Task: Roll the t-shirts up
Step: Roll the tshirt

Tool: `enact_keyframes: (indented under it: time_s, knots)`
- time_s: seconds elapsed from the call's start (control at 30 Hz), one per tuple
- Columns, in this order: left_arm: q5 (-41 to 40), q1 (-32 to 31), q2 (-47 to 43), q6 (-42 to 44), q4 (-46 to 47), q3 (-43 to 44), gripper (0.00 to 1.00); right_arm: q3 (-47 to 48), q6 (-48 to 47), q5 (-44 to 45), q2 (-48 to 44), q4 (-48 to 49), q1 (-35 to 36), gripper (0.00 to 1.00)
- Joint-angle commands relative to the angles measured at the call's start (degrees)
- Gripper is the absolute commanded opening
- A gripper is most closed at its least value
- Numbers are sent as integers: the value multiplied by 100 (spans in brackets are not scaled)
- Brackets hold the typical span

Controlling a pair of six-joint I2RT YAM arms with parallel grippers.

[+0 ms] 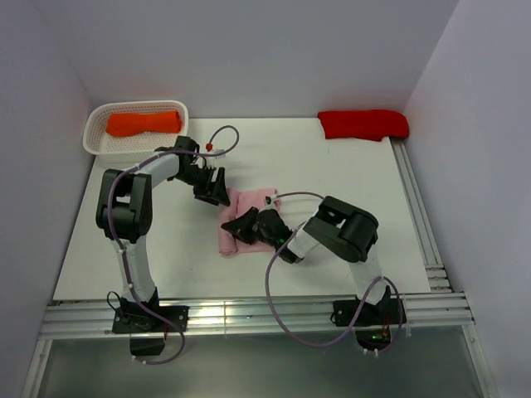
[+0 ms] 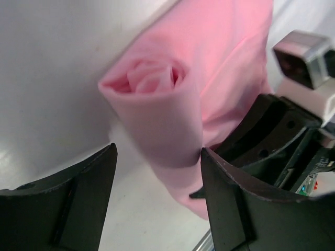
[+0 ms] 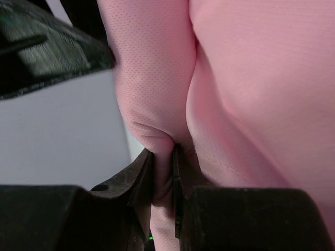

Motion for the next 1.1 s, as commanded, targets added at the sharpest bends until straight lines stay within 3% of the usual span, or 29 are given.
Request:
enact_keyframes:
  time_s: [0.0,0.1,0.23,0.3,0.33,0.37,0.47,0.6,0.7,1.07]
  knots:
    - [315,-9,60,-198,614,-17,69,-299,732,-330,384,1320,-15,10]
    - [193,-62,148,-340,746,9,65,-466,970,-383,613,1717,-15,10]
    - [-27,-185,201,-620,834,26,57,-519,953,-322,553,1526,-15,11]
    - [-291,-264,236,-700,808,61,43,-520,901,-278,473,1238,-15,15]
    - [-361,-291,245,-726,773,79,38,-485,857,-278,360,1053,-15,18]
    - [-588,-317,271,-761,755,97,26,-450,700,-278,289,834,-15,28]
    - [-975,-413,271,-797,580,202,12,-186,305,-155,-80,-378,38,44]
    - [-1722,-554,219,-762,421,255,10,340,-189,397,-624,-2414,213,52]
    - [-1855,-616,227,-718,333,281,9,630,-391,645,-810,-3427,398,54]
    - [-2391,-765,342,-726,219,387,7,1668,-1024,1603,-1328,-5882,978,59]
